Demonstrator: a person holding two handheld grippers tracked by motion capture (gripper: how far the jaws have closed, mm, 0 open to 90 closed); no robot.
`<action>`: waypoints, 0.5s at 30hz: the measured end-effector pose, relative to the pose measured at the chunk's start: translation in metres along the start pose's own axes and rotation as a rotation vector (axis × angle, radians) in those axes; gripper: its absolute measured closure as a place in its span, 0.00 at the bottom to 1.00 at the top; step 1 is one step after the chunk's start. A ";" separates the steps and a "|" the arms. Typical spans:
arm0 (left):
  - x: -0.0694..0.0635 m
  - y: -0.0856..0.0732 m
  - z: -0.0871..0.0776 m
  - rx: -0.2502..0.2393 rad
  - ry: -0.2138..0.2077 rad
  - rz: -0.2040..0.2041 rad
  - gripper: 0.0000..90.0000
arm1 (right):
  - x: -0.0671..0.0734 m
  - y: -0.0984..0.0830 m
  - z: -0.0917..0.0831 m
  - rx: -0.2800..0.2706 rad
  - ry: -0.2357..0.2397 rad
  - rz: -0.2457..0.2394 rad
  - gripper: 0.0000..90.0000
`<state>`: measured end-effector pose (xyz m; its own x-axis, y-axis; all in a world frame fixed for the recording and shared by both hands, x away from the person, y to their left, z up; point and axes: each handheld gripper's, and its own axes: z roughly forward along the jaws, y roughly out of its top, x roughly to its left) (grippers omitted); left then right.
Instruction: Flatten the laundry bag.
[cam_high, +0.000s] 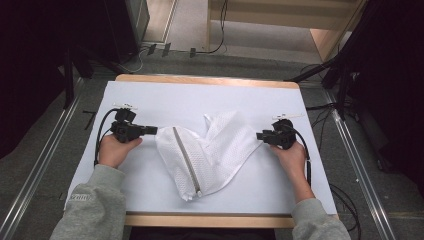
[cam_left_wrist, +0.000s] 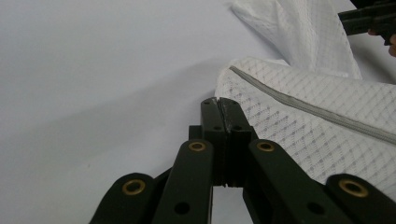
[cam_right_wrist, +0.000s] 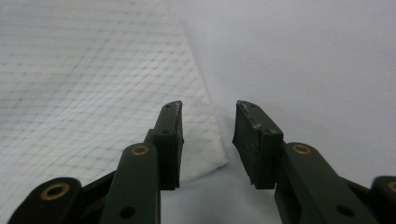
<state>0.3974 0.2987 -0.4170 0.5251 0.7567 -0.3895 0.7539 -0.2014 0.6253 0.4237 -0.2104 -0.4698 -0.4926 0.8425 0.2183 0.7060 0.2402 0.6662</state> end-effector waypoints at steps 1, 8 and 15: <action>0.002 -0.002 -0.003 -0.005 0.002 -0.009 1.00 | 0.002 0.000 0.000 0.009 -0.004 -0.011 0.72; 0.013 -0.012 -0.016 0.006 0.028 -0.037 1.00 | 0.009 -0.002 0.002 0.034 -0.061 -0.075 0.79; 0.020 -0.018 -0.022 0.010 0.034 -0.061 1.00 | 0.011 -0.003 -0.001 0.061 -0.068 -0.061 1.00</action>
<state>0.3854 0.3319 -0.4213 0.4648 0.7881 -0.4036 0.7883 -0.1607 0.5940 0.4152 -0.2021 -0.4688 -0.5017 0.8555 0.1286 0.7062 0.3191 0.6320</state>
